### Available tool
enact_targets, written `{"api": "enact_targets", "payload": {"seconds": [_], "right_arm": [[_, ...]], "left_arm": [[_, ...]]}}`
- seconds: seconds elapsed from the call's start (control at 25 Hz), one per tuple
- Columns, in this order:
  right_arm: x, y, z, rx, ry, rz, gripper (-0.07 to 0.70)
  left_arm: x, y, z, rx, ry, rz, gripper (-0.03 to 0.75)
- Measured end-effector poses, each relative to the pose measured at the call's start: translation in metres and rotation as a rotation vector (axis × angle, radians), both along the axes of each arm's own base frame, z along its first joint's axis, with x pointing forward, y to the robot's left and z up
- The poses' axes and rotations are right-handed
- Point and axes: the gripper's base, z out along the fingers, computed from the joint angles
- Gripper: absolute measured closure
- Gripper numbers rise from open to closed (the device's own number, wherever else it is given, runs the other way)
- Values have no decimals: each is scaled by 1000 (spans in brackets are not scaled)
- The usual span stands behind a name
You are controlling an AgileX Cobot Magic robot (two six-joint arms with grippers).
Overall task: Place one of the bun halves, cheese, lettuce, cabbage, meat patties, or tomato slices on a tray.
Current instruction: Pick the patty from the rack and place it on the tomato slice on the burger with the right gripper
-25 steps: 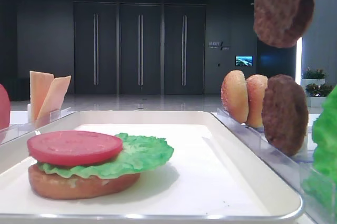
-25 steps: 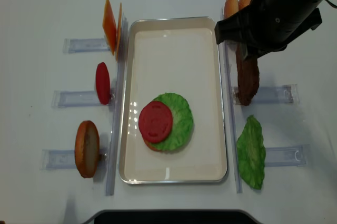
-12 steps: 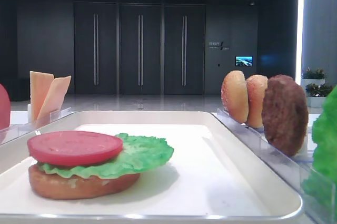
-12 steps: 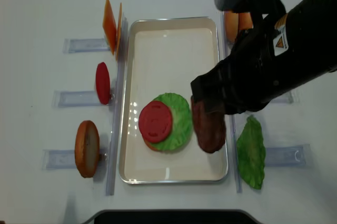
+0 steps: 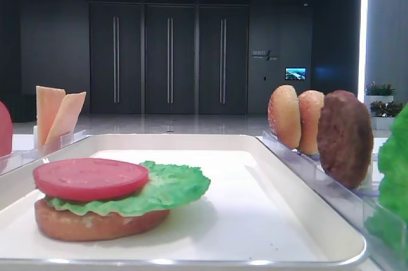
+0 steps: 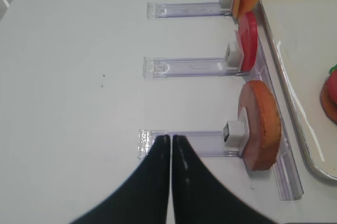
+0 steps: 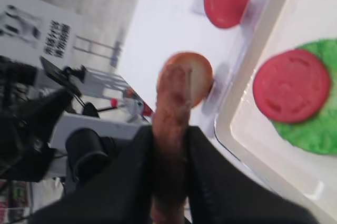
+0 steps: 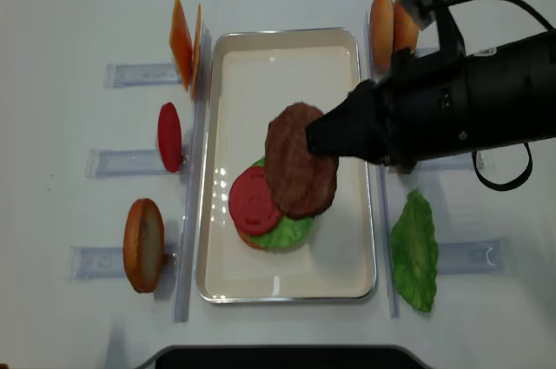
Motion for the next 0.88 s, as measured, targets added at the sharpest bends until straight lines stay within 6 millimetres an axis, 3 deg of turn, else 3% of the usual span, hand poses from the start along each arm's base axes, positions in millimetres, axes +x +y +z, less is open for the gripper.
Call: {"api": "enact_targets", "payload": {"seconds": [0.2,0.48,0.88], "right_arm": [[8,-12,-21,112,16,-19,500],[22,-2,-47,218,56,5,500],[29,18,-97,149,135,66,500]], "left_arm": [[0,0,0,0,0,0,716],[0,0,0,0,0,0,716],[0,0,0,0,0,0,716]]}}
